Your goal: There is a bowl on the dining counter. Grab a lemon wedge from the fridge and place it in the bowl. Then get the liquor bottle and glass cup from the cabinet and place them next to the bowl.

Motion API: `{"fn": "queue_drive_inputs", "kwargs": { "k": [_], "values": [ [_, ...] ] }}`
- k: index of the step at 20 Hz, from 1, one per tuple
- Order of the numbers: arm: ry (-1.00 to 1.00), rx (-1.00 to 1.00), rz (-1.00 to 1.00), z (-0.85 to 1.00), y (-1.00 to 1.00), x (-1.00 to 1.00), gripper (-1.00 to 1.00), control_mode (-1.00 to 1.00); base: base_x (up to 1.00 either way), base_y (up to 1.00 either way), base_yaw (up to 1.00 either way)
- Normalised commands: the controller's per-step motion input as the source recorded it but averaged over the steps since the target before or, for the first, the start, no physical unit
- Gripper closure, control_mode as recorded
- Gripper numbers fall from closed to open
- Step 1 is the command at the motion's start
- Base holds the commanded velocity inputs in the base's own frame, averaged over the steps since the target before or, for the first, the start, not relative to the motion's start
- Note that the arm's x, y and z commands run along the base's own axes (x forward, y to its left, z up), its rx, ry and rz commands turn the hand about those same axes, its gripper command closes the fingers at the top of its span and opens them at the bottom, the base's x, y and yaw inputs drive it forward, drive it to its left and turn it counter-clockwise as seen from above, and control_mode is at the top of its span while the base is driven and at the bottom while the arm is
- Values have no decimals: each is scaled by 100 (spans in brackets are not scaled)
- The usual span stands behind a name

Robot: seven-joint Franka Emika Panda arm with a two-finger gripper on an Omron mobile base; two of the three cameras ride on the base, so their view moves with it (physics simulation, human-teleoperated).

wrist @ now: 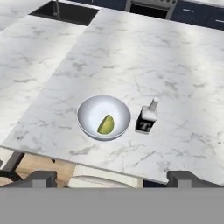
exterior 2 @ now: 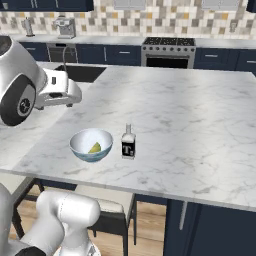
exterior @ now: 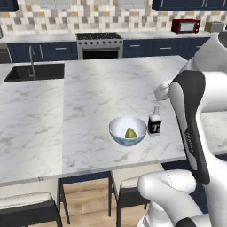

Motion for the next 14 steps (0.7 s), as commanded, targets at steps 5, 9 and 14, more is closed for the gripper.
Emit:
{"fn": "queue_drive_inputs", "kwargs": {
  "k": [5,9,14],
  "values": [
    [12,-5,-16,-17,12,-67,-100,-100,0,0,0],
    [0,-3,-7,-11,0,-55,-100,100,-25,0,-2],
    [0,0,0,0,0,0,-100,100,-100,36,-4]
  ]
}}
